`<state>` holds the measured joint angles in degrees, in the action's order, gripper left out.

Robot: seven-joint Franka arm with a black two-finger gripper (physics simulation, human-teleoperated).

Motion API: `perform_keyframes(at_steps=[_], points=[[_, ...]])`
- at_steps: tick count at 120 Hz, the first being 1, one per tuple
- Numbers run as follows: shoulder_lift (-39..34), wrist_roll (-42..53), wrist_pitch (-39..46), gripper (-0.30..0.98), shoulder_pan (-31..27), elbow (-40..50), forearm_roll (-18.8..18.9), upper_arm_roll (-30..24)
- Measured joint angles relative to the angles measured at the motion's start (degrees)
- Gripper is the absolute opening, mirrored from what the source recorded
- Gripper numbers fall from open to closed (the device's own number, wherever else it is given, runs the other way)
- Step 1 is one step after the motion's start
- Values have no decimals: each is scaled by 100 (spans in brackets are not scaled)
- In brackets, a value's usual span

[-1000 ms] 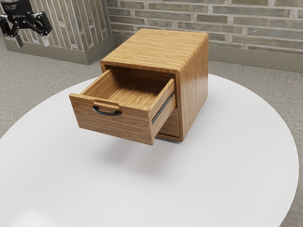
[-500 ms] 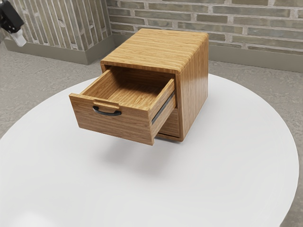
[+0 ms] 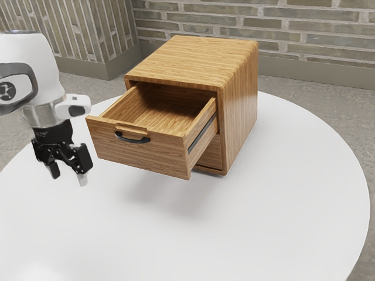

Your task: Push the drawer handle with one arm to close the drawer

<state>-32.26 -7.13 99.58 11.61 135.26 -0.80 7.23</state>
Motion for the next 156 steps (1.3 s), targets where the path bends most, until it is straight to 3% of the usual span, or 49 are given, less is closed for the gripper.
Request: perform_keyframes(at_steps=[5, 27, 48, 82, 156], points=[[39, -26, 239, 63, 14, 2, 10, 0], [11, -134, 863, 18, 117, 25, 25, 0], [333, -216, 1145, 0, 133, -123, 20, -2], [1110, -304, 1437, -8, 150, -673, 28, 6], [2062, -384, 2008, -10, 158, -1372, 39, 33]])
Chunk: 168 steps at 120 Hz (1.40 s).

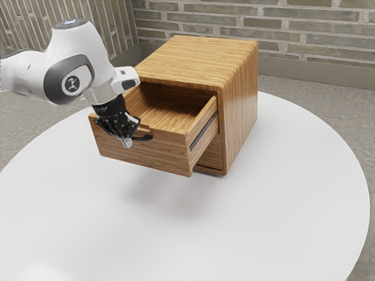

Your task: Push the drawer handle with one arm to close the drawer

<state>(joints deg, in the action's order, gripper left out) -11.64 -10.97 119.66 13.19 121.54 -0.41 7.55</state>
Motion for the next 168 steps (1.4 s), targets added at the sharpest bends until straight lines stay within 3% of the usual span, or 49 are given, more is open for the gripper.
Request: perform_keyframes(at_steps=[91, 168], points=[[1495, 28, 38, -10, -25, -1496, 74, -5], [2295, 160, 183, -10, -220, -2555, 67, -65]])
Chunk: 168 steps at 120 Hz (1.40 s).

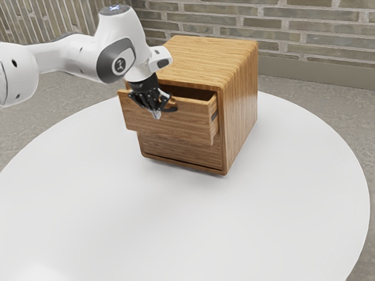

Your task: Push the drawer handle with one arm to close the drawer

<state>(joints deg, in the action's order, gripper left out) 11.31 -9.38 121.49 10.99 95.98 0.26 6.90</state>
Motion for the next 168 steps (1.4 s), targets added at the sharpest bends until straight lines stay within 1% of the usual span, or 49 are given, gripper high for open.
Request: perform_keyframes(at_steps=[15, 44, 66, 105, 161, 168], points=[[219, 23, 14, -10, -27, -212, 1, -12], [421, 58, 95, -10, -148, -455, 2, -82], [576, 84, 176, -10, -487, -609, -1, -460], [835, 135, 313, -10, -563, -951, -1, -572], [942, 225, 436, -10, -570, -1070, -4, -619], [649, 234, 438, -10, -569, -724, -27, -615]])
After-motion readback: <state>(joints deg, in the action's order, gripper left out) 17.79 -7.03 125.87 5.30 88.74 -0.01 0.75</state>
